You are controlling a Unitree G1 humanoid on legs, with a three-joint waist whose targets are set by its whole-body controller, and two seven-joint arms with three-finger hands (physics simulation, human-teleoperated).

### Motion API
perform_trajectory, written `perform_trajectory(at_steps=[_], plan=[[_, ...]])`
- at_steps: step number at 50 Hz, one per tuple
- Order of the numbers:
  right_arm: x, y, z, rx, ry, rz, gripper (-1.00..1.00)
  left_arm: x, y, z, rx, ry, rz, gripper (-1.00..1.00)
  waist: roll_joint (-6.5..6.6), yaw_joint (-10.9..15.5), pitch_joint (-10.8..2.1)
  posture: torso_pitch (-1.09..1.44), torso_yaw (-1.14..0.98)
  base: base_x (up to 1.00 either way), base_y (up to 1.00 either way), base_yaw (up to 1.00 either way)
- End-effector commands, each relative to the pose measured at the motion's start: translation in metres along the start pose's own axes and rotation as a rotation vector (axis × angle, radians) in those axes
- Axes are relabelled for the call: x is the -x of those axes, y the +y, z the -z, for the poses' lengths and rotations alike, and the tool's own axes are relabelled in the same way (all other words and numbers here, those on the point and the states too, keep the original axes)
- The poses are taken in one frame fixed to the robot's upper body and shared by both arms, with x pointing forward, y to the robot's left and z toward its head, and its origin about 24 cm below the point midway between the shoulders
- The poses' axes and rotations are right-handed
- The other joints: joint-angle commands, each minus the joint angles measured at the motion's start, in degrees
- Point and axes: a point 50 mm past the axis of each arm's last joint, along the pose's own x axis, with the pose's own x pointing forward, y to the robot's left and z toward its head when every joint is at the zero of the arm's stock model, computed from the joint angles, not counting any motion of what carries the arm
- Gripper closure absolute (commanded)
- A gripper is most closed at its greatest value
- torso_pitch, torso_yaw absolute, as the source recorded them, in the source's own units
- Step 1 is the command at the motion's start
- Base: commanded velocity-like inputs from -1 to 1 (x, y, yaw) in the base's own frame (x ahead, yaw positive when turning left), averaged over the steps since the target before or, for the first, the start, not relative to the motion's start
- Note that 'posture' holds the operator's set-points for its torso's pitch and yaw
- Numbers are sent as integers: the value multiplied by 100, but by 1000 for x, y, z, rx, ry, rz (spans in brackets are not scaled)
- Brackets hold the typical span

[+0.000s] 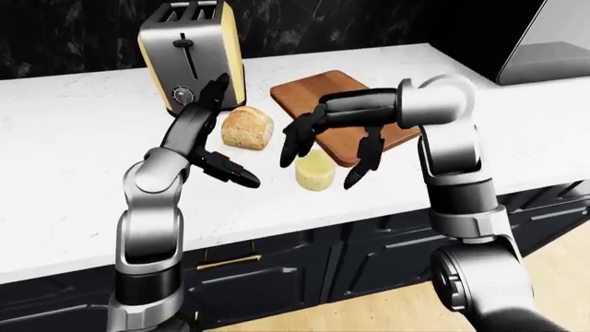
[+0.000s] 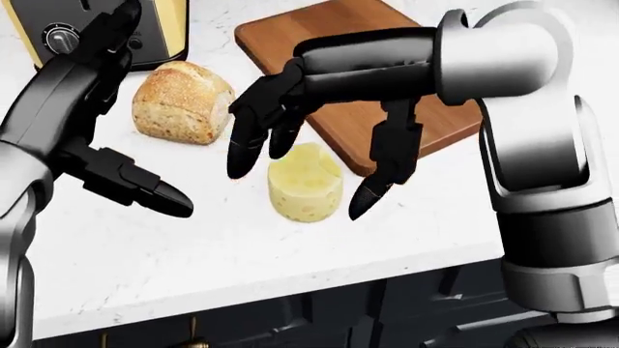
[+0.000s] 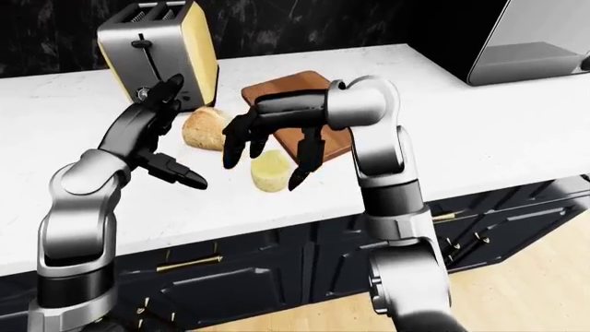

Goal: Place the bread and cheese on the cutting board.

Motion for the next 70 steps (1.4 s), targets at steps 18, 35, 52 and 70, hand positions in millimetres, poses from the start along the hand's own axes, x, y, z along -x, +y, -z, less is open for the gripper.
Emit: perform_trajectory(at_steps=[18, 35, 52, 70], plan=[[3, -27, -3, 85, -18, 90, -11, 2, 5, -15, -28, -73, -29, -100, 22, -10, -200, 0, 0, 0, 0, 0], [-10, -22, 15, 98, 4, 76, -22, 4, 4, -10, -19, -67, -30, -100, 23, -13, -208, 0, 0, 0, 0, 0], [-15, -7, 24, 80, 12, 61, -26, 5, 1, -8, -18, -65, -26, -100, 9, -7, -198, 0, 0, 0, 0, 0], [-23, 9, 29, 35, -13, 89, -22, 7, -3, -4, -12, -62, -18, -100, 6, 5, -222, 0, 0, 0, 0, 0]])
